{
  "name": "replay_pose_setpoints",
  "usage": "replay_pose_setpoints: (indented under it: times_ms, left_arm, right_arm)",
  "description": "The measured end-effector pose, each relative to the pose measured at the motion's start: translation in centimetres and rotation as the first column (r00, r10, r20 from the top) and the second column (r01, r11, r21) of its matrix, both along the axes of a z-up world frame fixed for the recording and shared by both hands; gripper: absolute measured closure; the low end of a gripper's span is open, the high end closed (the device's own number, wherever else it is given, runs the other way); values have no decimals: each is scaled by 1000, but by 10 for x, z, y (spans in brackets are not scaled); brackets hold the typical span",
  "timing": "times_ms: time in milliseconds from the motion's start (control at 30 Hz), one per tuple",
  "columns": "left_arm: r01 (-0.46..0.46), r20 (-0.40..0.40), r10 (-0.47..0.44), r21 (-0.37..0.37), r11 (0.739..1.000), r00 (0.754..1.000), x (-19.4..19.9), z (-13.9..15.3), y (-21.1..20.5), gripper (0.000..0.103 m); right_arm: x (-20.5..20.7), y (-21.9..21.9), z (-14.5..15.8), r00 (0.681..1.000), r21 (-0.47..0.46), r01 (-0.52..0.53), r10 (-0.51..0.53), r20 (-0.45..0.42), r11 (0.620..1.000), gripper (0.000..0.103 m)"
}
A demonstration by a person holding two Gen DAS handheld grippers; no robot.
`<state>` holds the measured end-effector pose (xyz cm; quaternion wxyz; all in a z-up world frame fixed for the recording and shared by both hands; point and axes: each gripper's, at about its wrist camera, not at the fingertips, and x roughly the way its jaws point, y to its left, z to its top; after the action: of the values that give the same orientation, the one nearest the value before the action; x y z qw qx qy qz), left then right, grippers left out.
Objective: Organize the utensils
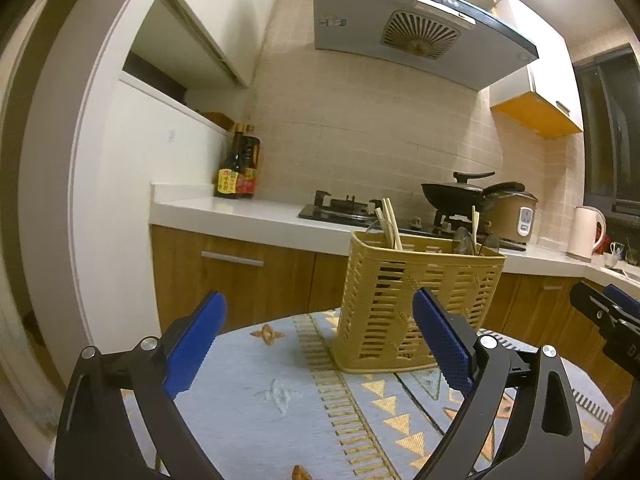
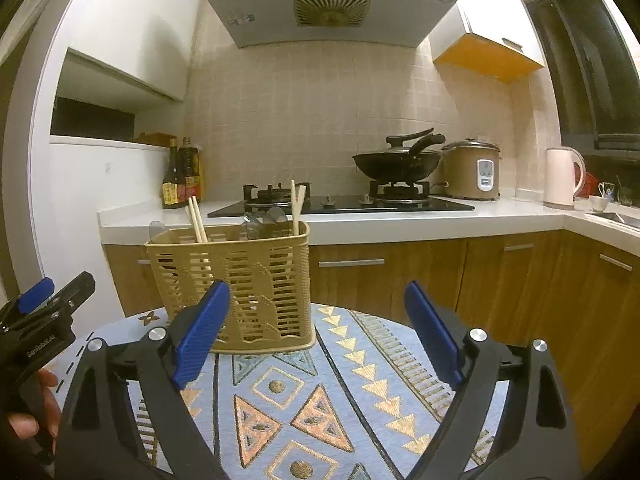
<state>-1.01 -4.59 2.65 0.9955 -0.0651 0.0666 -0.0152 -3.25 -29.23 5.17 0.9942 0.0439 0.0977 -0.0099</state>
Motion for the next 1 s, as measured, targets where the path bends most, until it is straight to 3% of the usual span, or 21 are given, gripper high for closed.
replay_pose_setpoints:
  times_ms: [300,1000]
  left_arm:
    - [-7,-14,8,56,998,1000,1,1,-11,9]
    - [-9,-31,12,76,997,999,3,1,-14,8]
  right_arm:
    - [3,-2,-2,1000,-3,1,-1,-27,1000,17]
    - [5,-6,-3,999,12,-10,10,-39,1000,13]
